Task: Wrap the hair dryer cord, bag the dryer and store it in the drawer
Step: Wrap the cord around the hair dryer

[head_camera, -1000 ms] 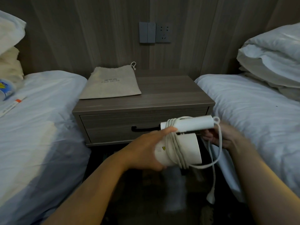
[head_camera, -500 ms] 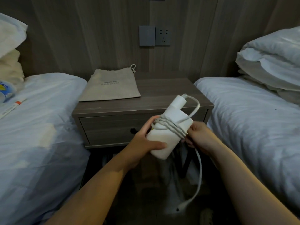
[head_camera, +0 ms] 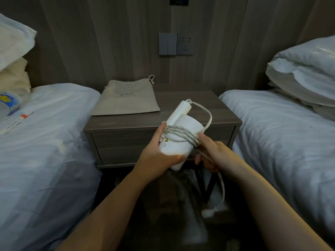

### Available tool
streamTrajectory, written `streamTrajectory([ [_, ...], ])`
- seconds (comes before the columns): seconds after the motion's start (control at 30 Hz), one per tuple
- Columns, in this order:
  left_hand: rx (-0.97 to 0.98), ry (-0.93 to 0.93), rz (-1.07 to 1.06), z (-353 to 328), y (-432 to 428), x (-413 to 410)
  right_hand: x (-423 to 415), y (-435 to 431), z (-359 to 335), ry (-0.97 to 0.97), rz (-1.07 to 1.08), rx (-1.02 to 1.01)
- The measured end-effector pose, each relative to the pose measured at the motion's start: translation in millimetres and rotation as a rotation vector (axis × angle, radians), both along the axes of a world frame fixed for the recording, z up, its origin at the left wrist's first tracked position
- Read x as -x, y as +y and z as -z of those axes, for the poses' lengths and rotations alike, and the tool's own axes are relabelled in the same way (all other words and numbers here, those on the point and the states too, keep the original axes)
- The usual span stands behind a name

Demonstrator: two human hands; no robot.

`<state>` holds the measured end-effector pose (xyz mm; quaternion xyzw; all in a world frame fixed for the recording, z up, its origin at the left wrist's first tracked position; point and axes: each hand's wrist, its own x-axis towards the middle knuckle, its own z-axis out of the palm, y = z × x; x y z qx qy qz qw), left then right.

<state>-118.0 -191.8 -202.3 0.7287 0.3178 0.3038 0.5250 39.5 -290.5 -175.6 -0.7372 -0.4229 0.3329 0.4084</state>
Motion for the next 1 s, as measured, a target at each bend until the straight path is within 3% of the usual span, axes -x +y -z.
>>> streamTrajectory([
  [0.1,-0.032,0.041,0.011,-3,-2,2,-8,-3,-4,0.177,0.065,-0.081],
  [0.23,-0.080,0.072,-0.009,-4,-11,0,-9,-13,-14,0.003,-0.022,-0.025],
  [0.33,-0.152,0.078,-0.039,-9,-16,1,-3,-12,-15,0.015,-0.045,-0.034],
  [0.5,-0.513,0.194,-0.112,-8,-32,1,9,-2,-1,0.313,0.087,-0.017],
  [0.6,-0.604,0.292,-0.117,-4,-34,-3,17,-2,8,0.481,0.137,-0.062],
  [0.67,-0.538,0.285,-0.058,-3,-30,-2,18,-1,12,0.541,0.181,-0.087],
  [0.77,-0.264,0.110,0.032,-6,-24,0,13,1,15,0.549,0.248,-0.104],
  [0.87,-0.008,-0.046,-0.090,-14,-15,3,8,1,13,0.574,0.241,-0.124],
  [1.0,0.146,-0.159,-0.090,-18,3,12,6,-2,10,0.560,0.159,-0.082],
])
